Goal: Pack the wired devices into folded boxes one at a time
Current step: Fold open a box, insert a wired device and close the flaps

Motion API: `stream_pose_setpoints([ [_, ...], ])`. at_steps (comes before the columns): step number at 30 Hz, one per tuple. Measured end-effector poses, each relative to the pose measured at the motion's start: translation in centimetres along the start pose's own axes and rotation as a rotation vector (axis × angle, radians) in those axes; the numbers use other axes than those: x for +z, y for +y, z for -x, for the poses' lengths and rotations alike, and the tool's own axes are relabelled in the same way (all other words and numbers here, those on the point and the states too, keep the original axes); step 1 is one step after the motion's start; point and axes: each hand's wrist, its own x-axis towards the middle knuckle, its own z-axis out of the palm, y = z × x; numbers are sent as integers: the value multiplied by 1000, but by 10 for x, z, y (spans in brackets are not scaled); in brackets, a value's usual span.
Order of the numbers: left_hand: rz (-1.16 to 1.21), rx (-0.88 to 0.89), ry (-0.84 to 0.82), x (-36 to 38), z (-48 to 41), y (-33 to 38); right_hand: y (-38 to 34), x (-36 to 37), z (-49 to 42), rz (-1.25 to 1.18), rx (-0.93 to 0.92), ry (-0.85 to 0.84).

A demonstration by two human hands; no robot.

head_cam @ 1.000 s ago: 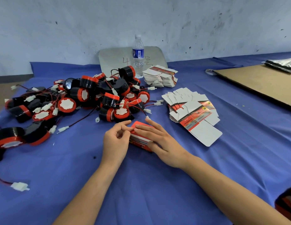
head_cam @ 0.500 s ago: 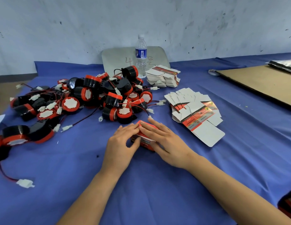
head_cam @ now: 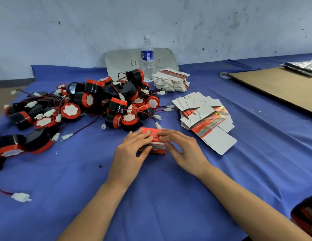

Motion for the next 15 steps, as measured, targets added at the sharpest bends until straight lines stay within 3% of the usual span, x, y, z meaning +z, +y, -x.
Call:
stream_pose_setpoints([
  [15, 60, -63, -6, 6, -3, 4, 3, 0, 3, 86, -52, -54],
])
